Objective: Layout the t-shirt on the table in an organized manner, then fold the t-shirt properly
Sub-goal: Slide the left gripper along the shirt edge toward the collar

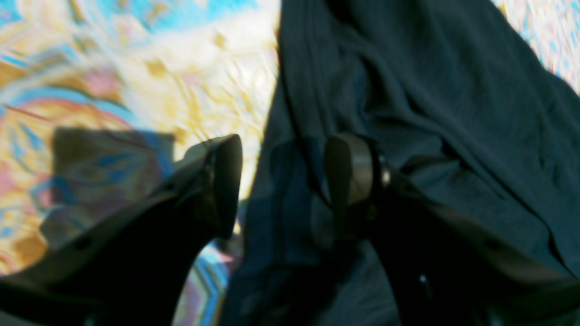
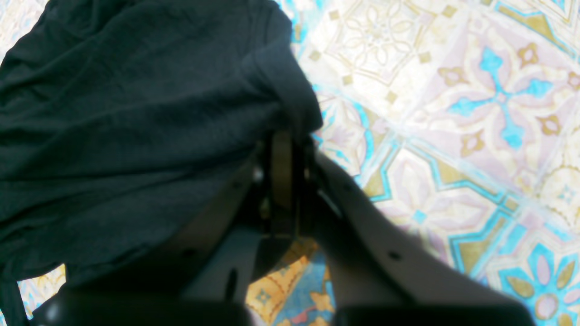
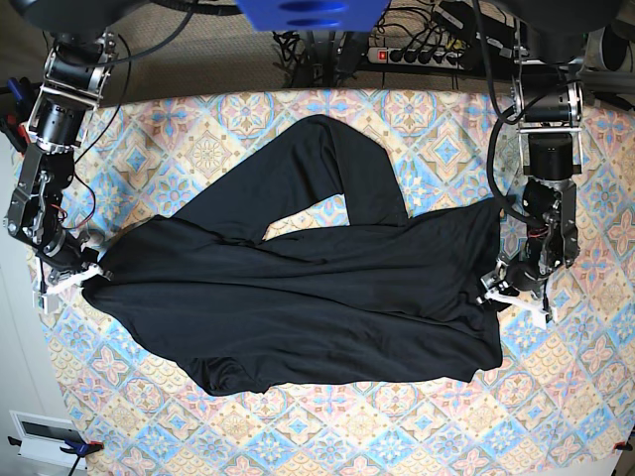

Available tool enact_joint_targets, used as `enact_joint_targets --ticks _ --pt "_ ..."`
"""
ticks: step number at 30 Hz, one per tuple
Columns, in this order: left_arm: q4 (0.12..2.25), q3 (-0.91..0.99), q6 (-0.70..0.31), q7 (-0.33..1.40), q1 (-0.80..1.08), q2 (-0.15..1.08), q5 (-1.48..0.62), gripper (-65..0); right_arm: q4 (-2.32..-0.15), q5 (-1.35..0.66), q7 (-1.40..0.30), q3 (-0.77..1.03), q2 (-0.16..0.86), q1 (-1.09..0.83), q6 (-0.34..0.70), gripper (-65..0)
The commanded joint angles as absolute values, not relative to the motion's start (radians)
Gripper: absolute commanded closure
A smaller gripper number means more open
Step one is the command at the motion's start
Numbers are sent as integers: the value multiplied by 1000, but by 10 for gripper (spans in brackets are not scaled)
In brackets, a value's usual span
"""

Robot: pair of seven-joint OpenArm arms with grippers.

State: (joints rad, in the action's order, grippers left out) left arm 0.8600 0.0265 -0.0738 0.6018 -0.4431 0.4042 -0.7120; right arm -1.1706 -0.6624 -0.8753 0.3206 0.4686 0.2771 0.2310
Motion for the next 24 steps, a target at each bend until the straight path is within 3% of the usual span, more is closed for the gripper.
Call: enact_joint_targets --ticks 1,17,19,24 --pt "875 30 -82 584 -475 401 -725 -307 -1188 -676 -854 326 493 300 232 -1" --pt "791 24 -82 519 -483 338 -719 -297 -1188 -676 -855 329 493 298 232 -1" --pt "791 24 -82 490 -483 338 -719 -254 -1188 -676 -855 329 493 298 232 -1" --pt "742 25 -82 453 -558 338 -687 -8 -1188 -676 -855 329 493 298 232 -1"
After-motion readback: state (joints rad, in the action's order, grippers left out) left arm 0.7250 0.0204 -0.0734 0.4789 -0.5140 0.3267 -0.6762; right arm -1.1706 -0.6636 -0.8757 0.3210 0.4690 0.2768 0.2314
